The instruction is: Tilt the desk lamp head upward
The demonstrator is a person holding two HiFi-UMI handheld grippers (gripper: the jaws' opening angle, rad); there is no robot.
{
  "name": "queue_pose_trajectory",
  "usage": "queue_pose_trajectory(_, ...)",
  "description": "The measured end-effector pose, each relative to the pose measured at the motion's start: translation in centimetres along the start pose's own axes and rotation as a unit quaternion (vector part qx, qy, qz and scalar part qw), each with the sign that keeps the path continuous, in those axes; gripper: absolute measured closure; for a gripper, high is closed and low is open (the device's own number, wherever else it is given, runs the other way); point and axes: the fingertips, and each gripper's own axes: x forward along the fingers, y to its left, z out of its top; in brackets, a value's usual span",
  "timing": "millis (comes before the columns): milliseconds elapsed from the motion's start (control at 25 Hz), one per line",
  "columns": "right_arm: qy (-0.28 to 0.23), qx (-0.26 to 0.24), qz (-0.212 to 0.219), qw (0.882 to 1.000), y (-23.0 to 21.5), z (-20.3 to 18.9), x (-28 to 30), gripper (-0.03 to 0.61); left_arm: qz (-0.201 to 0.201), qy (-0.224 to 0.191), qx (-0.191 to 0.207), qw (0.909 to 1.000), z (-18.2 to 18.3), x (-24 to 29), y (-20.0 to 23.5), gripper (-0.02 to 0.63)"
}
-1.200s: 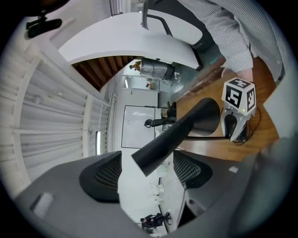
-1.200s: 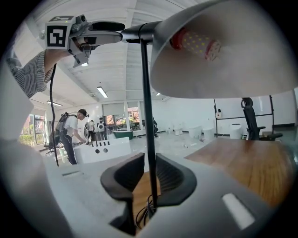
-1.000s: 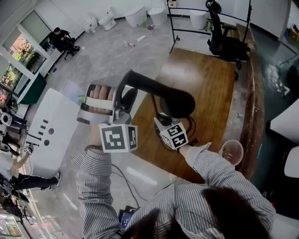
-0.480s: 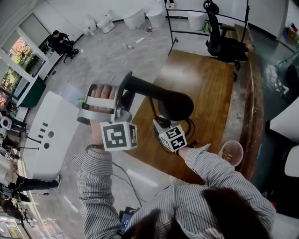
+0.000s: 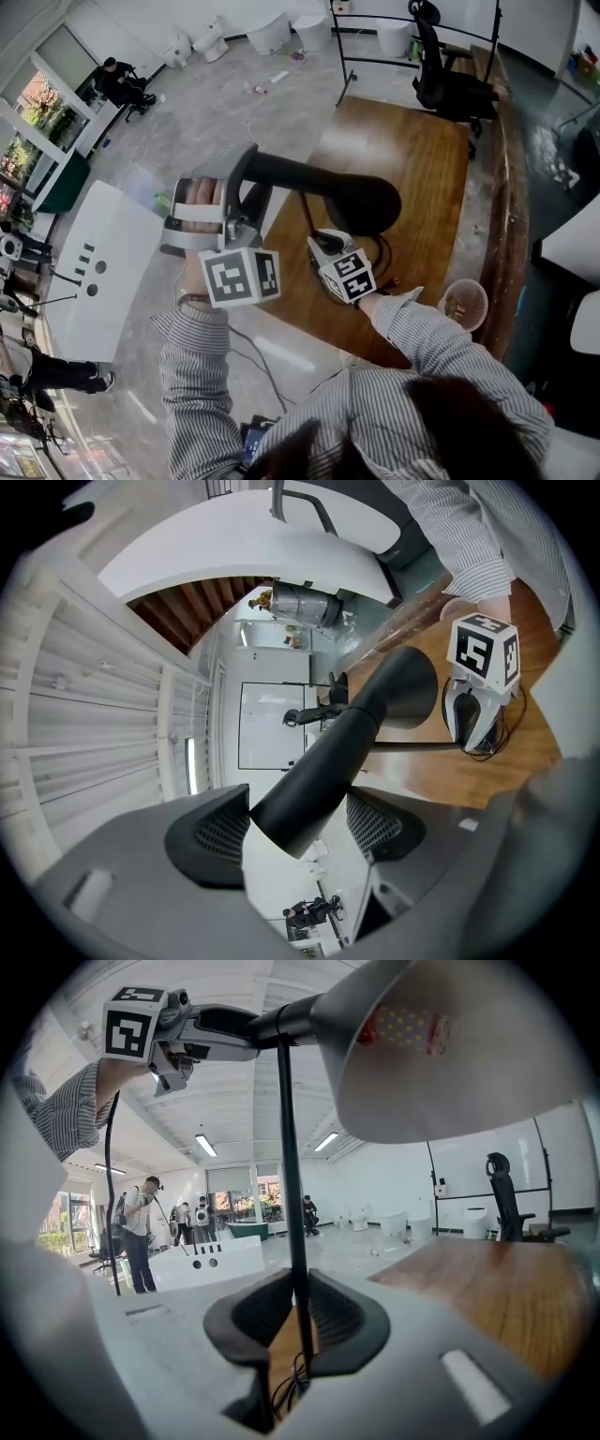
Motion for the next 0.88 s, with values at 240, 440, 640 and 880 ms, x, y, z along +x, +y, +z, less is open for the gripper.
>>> queue_pose_trajectory(240,0.001,0.0,0.002,1.0,0.1,0.1,0.0,0.529,0.013,0.003,-0.049,0.9987,-0.5,-0.2,-0.2,0.291)
queue_pose_trajectory(440,0.001,-0.004,0.002,1.0,0.2,0.0,0.0,0.529,0.02,0.0,-0.085,0.9961,-0.9,-0.4,-0.6,0.292)
queue_pose_trajectory(640,0.001,-0.003,0.002,1.0,0.1,0.1,0.2,0.529,0.02,-0.007,-0.122,0.9923,-1.4,-0.3,-0.8,0.295)
queue_pose_trajectory(880,0.0,-0.002,0.004,1.0,0.1,0.2,0.2,0.529,0.018,-0.011,-0.169,0.9853,-1.9,-0.6,-1.4,0.311)
